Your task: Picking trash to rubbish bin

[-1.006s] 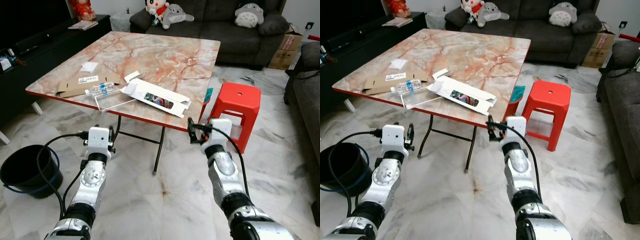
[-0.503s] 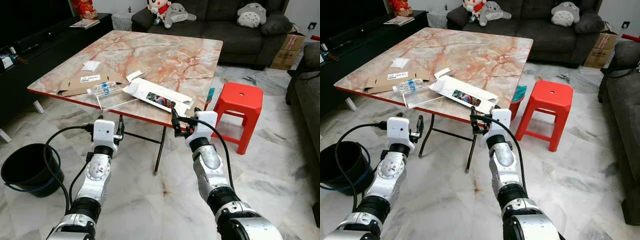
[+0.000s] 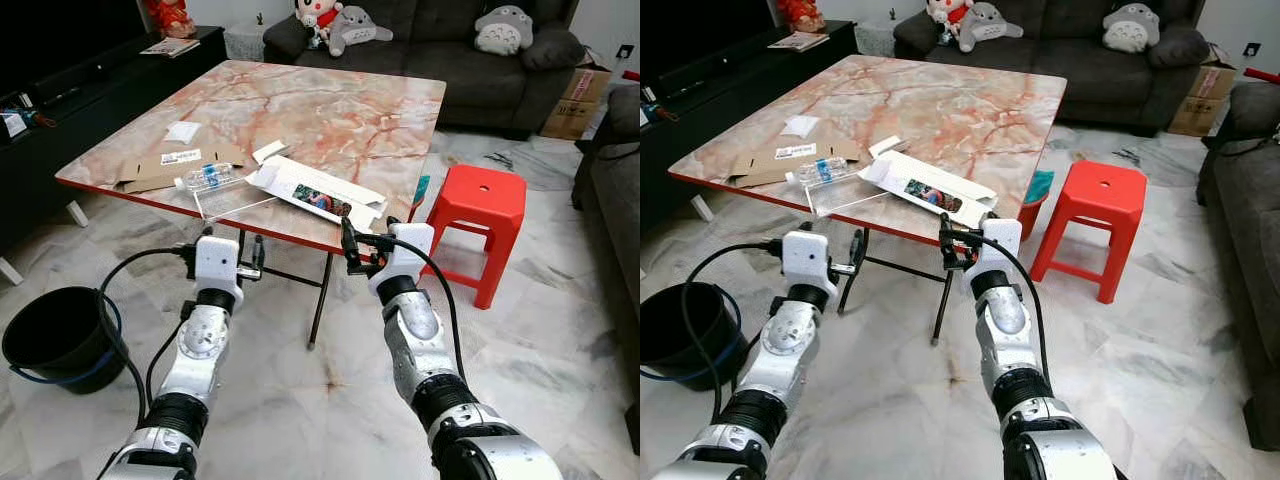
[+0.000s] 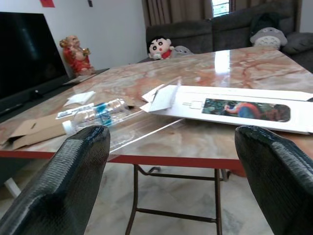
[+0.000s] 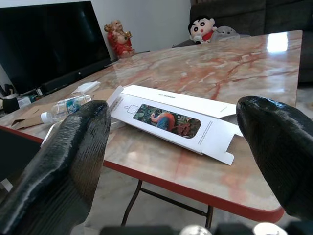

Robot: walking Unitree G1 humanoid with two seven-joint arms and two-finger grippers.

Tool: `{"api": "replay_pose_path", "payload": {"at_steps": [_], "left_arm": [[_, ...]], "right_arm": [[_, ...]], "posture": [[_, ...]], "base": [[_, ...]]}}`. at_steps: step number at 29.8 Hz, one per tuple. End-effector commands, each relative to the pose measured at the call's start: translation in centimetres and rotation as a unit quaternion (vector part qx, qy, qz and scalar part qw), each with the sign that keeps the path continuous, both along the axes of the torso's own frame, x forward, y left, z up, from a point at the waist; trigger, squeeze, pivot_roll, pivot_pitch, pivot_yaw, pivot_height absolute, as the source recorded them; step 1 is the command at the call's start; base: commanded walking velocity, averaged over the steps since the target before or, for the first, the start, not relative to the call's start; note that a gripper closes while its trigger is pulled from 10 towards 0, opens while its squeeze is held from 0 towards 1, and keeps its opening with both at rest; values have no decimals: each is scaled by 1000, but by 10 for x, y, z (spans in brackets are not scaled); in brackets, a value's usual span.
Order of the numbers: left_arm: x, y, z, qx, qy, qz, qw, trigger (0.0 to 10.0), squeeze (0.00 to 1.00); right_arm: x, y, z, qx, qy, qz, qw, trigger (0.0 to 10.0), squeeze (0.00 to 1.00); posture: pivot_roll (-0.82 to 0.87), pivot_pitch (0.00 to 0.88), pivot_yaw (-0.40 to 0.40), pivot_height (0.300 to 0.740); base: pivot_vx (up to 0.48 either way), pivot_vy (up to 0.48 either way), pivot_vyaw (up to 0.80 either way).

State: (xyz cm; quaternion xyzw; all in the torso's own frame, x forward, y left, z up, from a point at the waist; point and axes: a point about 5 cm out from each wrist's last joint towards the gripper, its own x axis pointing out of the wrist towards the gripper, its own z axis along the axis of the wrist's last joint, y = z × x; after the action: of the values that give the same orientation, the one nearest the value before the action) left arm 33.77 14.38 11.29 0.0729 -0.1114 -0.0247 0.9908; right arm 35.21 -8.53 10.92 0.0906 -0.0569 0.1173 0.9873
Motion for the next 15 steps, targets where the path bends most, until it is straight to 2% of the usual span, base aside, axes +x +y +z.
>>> {"api": "replay_pose_path", "payload": {"at_steps": [1,3,6,12,15], "left_arm": [[1,-1,3,-3,-4,-2,1000,10000,0],[1,-2,3,7,-1,-5,1000,10000,0],[1,1,3,-18,2,-3,1000,10000,0],[2,6,2,-23,9,7,1000,10000,0],[2,7,2,-26,11,9,1000,10000,0]], "right_arm": [[0,3,0,-1,1,7,1000,10000,0],[-1,3,-1,-3,1,7,1000,10000,0],[-1,3,-3,-3,9,7,1000,10000,0],[-1,5,-6,-1,26,6,1000,10000,0],[-1,4,-7,0,27,5,1000,10000,0]], "posture": [[-28,0,48,740],[-26,0,48,740],[-25,0,52,740],[-24,0,52,740],[-26,0,53,740]], "base": [[0,0,0],[0,0,0],[0,0,0],[0,328,0],[0,341,-671]]}}
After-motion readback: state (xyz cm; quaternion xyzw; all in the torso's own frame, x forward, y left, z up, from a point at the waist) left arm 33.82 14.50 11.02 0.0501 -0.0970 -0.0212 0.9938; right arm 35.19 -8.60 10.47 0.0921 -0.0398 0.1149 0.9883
